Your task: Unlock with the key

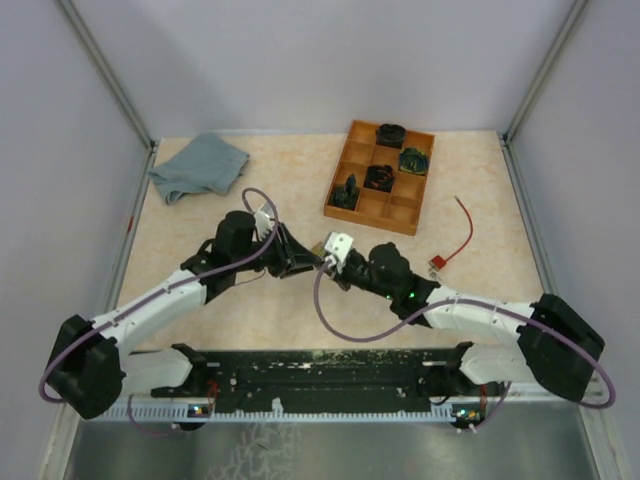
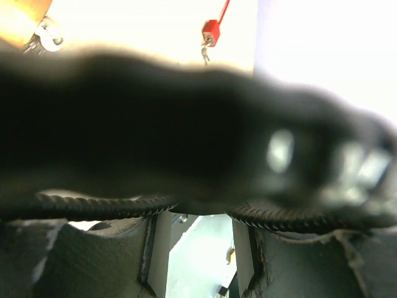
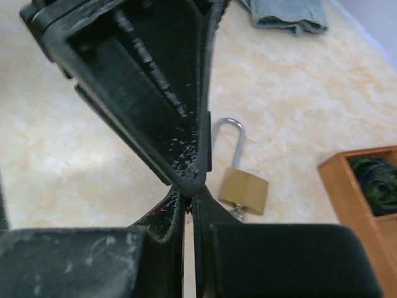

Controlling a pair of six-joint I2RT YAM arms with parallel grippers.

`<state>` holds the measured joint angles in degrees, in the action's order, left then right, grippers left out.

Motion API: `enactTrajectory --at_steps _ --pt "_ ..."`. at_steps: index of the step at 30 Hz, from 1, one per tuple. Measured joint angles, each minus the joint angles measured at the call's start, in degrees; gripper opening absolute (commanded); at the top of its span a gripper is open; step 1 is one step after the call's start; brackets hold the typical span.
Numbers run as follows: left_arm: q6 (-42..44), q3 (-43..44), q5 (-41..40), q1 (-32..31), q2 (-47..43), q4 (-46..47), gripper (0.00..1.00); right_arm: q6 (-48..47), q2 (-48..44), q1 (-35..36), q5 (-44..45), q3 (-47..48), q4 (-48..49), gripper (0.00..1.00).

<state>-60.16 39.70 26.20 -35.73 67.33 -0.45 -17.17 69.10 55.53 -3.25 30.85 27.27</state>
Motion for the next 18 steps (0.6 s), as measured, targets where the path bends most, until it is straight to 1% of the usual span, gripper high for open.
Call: enactTrajectory --at_steps 2,3,4,6,9,11,13,14,17,18 --pt "0.0 0.0 -0.8 -0.5 0.0 1.2 0.00 6.9 0.0 -4.9 -7.6 -0.3 2.2 0.00" --pt "-0.1 0.2 -1.3 -0.7 -0.3 2.3 0.00 12.4 0.1 -8.2 -13.2 -1.0 5.9 0.00" --pt "0.0 0.4 -1.8 -1.0 -0.9 3.2 0.00 13.6 0.1 -8.8 -14.2 -1.2 6.9 0.00" --pt "0.5 0.5 -2.1 -1.2 -2.5 5.0 0.00 22.0 1.0 -12.1 -20.0 -1.3 12.6 0.00" --pt "1.0 0.5 -2.8 -1.1 -4.4 7.9 0.00 33.7 4.8 -15.4 -26.7 -1.3 24.2 0.00" --pt "1.4 0.5 -2.9 -0.9 -4.8 8.4 0.00 38.0 7.2 -16.4 -29.1 -1.3 29.3 0.00" --pt "1.7 0.5 -2.9 -0.8 -4.9 8.3 0.00 37.6 7.5 -16.3 -29.4 -1.3 29.7 0.00" --pt "2.0 0.5 -3.0 -0.8 -4.9 8.0 0.00 35.5 7.0 -15.7 -28.6 -1.3 28.2 0.00" --pt "3.0 0.6 -3.0 -0.7 -5.0 4.7 0.00 26.3 4.2 -12.1 -23.6 -1.2 19.6 0.00" --pt "3.0 0.6 -2.8 -0.5 -5.0 3.7 0.00 24.4 3.8 -11.2 -22.6 -1.2 18.1 0.00"
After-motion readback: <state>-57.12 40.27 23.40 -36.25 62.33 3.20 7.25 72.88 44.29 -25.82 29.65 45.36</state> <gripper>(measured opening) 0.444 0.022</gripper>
